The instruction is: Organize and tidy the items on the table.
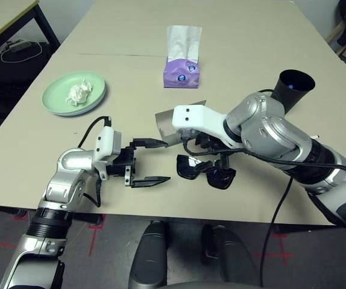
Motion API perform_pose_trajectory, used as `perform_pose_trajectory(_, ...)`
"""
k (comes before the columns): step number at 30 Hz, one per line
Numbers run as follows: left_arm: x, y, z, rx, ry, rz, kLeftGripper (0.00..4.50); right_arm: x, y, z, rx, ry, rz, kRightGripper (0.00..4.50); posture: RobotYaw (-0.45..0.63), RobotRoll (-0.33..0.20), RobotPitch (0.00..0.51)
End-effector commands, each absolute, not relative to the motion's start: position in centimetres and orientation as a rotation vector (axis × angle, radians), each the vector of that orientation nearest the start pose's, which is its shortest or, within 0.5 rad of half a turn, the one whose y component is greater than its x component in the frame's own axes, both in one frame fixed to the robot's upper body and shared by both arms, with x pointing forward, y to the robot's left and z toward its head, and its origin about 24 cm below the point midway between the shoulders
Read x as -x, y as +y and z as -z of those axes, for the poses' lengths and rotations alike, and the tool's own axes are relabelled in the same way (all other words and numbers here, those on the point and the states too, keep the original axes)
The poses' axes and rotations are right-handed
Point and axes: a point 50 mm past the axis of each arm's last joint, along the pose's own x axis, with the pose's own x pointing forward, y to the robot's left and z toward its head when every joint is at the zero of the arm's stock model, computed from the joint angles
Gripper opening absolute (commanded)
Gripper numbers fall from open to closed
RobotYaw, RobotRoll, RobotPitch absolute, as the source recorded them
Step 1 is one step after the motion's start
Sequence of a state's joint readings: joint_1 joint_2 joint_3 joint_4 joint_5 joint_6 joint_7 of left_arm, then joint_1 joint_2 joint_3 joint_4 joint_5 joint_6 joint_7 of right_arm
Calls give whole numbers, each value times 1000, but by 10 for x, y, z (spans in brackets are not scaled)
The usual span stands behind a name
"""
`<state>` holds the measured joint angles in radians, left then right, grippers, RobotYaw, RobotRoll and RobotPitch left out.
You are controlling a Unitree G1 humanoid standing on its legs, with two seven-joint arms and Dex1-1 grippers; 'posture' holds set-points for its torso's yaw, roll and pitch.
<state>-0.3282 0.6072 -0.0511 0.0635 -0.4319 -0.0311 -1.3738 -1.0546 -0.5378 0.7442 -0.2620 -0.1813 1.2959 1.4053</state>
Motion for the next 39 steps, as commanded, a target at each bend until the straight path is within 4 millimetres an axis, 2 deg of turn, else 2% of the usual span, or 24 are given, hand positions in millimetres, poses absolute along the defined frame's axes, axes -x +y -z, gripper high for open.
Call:
perform_pose_trajectory(1, -266, 184, -129, -364, -105, 1454, 4500, -275, -63, -194, 887, 793, -1255, 4453, 197, 0, 173)
perform_pose_trajectory(7, -268, 183, -129, -370, -112, 1454, 4500, -271, -69, -187, 808, 890, -1217, 4453, 199, 0, 173)
perform_pose_trajectory(17, -269, 182, -129, -374, -117, 1453, 4500, -272, -65, -185, 881, 849, -1209, 4453, 200, 0, 169)
perform_pose_trajectory(39, -267, 183, -129, -381, -112, 1445, 4500, -273, -64, -178, 896, 857, -1209, 4453, 205, 0, 174)
